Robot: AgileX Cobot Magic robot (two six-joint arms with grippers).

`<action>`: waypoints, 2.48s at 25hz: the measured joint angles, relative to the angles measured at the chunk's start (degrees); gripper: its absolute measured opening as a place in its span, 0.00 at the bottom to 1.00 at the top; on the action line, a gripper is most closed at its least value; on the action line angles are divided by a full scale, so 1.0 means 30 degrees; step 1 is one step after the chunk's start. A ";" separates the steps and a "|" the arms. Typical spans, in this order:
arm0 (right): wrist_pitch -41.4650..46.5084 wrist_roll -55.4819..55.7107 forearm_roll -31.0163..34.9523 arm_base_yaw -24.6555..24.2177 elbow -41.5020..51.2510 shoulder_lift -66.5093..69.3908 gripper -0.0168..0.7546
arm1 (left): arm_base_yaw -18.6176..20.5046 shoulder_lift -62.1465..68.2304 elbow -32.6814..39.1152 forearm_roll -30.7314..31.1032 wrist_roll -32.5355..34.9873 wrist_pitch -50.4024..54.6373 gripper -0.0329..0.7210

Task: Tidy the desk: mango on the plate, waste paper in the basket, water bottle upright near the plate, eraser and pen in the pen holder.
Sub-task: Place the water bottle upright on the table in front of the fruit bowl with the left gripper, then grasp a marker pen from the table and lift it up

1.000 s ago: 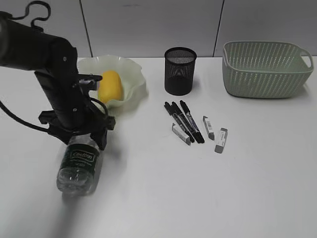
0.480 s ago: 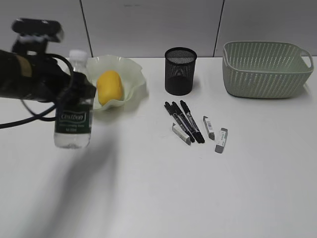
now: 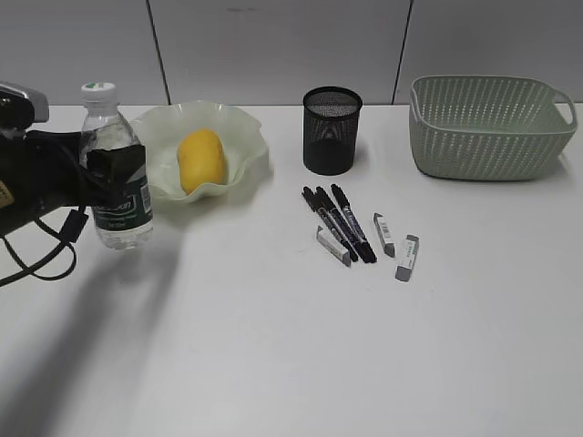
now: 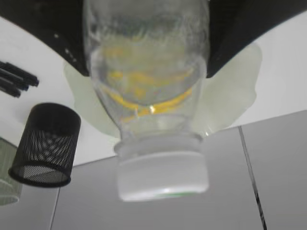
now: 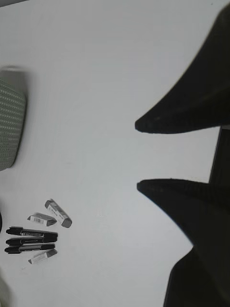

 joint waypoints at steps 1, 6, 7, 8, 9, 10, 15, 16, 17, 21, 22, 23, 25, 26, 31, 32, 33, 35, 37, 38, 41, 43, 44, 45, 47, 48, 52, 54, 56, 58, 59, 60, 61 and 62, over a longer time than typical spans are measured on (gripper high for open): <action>0.0000 0.0000 0.0000 0.0000 0.0000 0.0000 0.37 | 0.0000 0.0718 0.0000 -0.0083 0.0077 -0.1321 0.67; 0.0000 -0.0020 0.0000 0.0000 0.0000 0.0000 0.37 | 0.0000 0.3567 0.0000 -0.0195 0.0146 -0.3788 0.67; 0.0000 -0.0020 0.0000 0.0000 0.0000 0.0000 0.37 | 0.0000 0.3817 -0.0046 -0.0219 0.0146 -0.4233 0.67; 0.0000 -0.0020 0.0000 0.0000 0.0000 0.0000 0.37 | 0.0000 0.3950 -0.0046 -0.0272 0.0146 -0.4541 0.67; 0.0000 -0.0020 0.0000 0.0000 0.0000 0.0000 0.37 | 0.0019 0.3996 -0.0046 -0.0253 0.0162 -0.4635 0.67; 0.0000 -0.0020 0.0000 0.0000 0.0000 0.0000 0.37 | 0.0019 0.3996 -0.0046 -0.0204 0.0180 -0.4635 0.67; 0.0000 -0.0020 0.0000 0.0000 0.0000 0.0000 0.37 | 0.0019 0.3781 -0.0046 0.0825 0.0219 -0.4554 0.79; 0.0000 -0.0020 0.0000 0.0000 0.0000 0.0000 0.37 | 0.0019 0.3627 -0.0046 0.1038 0.0219 -0.4523 0.83; 0.0000 -0.0020 0.0000 0.0000 0.0000 0.0000 0.37 | 0.0019 0.3342 -0.0046 0.1118 0.0219 -0.4543 0.86; 0.0000 -0.0020 0.0000 0.0000 0.0000 0.0000 0.37 | 0.0019 0.1495 -0.0046 0.1395 0.0219 -0.4560 0.90; 0.0000 -0.0020 0.0000 0.0000 0.0000 0.0000 0.37 | 0.0019 0.0769 -0.0046 0.1633 0.0120 -0.4245 0.90; 0.0000 -0.0020 0.0000 0.0000 0.0000 0.0000 0.37 | 0.0019 0.0035 -0.0046 0.1864 -0.0286 -0.3534 0.90; 0.0000 -0.0020 0.0000 0.0000 0.0000 0.0000 0.37 | 0.0019 -0.2337 -0.0046 0.2074 -0.1948 -0.0672 0.88; 0.0000 -0.0020 0.0000 0.0000 0.0000 0.0000 0.36 | 0.0019 -0.3821 -0.0072 0.2145 -0.3038 0.1872 0.86; 0.0000 -0.0020 0.0000 0.0000 0.0000 0.0000 0.34 | -0.0331 -1.1830 -0.0259 0.2936 -0.5530 1.7373 0.67; 0.0000 -0.0020 0.0000 0.0000 0.0000 0.0000 0.34 | -0.0539 -1.3633 -0.0259 0.2803 -0.5587 2.0644 0.63; 0.0000 -0.0020 0.0000 0.0000 0.0000 0.0000 0.34 | -0.0699 -1.5449 -0.0259 0.2774 -0.5647 2.3655 0.60; 0.0000 -0.0020 0.0000 0.0000 0.0000 0.0000 0.34 | -0.0946 -1.9187 -0.0437 0.2270 -0.5409 2.8370 0.55; 0.0000 -0.0020 0.0000 0.0000 0.0006 0.0000 0.34 | -0.0993 -2.2371 -0.0781 0.1212 -0.4473 3.2411 0.53; 0.0000 -0.0020 0.0000 0.0000 0.0006 0.0000 0.33 | -0.1029 -2.3523 -0.0850 0.0681 -0.4024 3.3860 0.53; 0.0000 -0.0020 0.0000 0.0000 0.0006 0.0000 0.33 | -0.1075 -2.7179 -0.0889 -0.0764 -0.3292 3.7930 0.52; -0.0005 -0.0020 0.0000 0.0000 0.0006 0.0000 0.33 | -0.1075 -2.9454 -0.0736 -0.1426 -0.2767 3.8939 0.52; -0.0005 -0.0020 0.0000 0.0000 0.0006 0.0000 0.33 | -0.1075 -3.0456 -0.0633 -0.1652 -0.2549 3.9021 0.52; -0.0005 -0.0020 0.0000 0.0000 0.0006 0.0000 0.33 | -0.1075 -3.1218 -0.0529 -0.1767 -0.2448 3.8962 0.52; -0.0005 -0.0136 0.0000 0.0000 0.0006 0.0000 0.33 | -0.1075 -3.2667 -0.0323 -0.1830 -0.2266 3.8876 0.52; -0.0045 -0.0322 0.0062 0.0000 0.0006 0.0000 0.33 | -0.1075 -3.3133 -0.0281 -0.1852 -0.2133 3.8848 0.52; -0.1316 -0.1796 0.0717 0.0000 -0.0235 0.0639 0.33 | -0.1091 -3.3807 -0.0219 -0.1943 -0.1811 3.8778 0.52; -0.3898 -0.2072 0.1282 0.0000 -0.0341 0.2212 0.33 | -0.1091 -3.3807 -0.0219 -0.2088 -0.1608 3.8777 0.52; -0.6709 -0.2175 0.1775 0.0000 -0.0385 0.4768 0.34 | -0.1091 -3.3807 -0.0219 -0.2107 -0.1537 3.8777 0.52; -0.9444 -0.2221 0.2183 0.0000 -0.0489 0.8685 0.36 | -0.1091 -3.3807 -0.0219 -0.2145 -0.1513 3.8739 0.52; -1.0482 -0.2212 0.2440 0.0000 -0.0655 1.0577 0.37 | -0.1091 -3.3807 -0.0219 -0.2142 -0.1497 3.8734 0.52; -1.1648 -0.2212 0.2711 0.0000 -0.0874 1.2936 0.40 | -0.1091 -3.3807 -0.0219 -0.2142 -0.1497 3.8717 0.52; -1.2615 -0.2212 0.2846 0.0000 -0.1285 1.5600 0.42 | -0.1091 -3.3807 -0.0219 -0.2142 -0.1497 3.8717 0.52; -1.3218 -0.2212 0.3153 0.0000 -0.1897 1.7528 0.46 | -0.1091 -3.3807 -0.0219 -0.2142 -0.1497 3.8696 0.52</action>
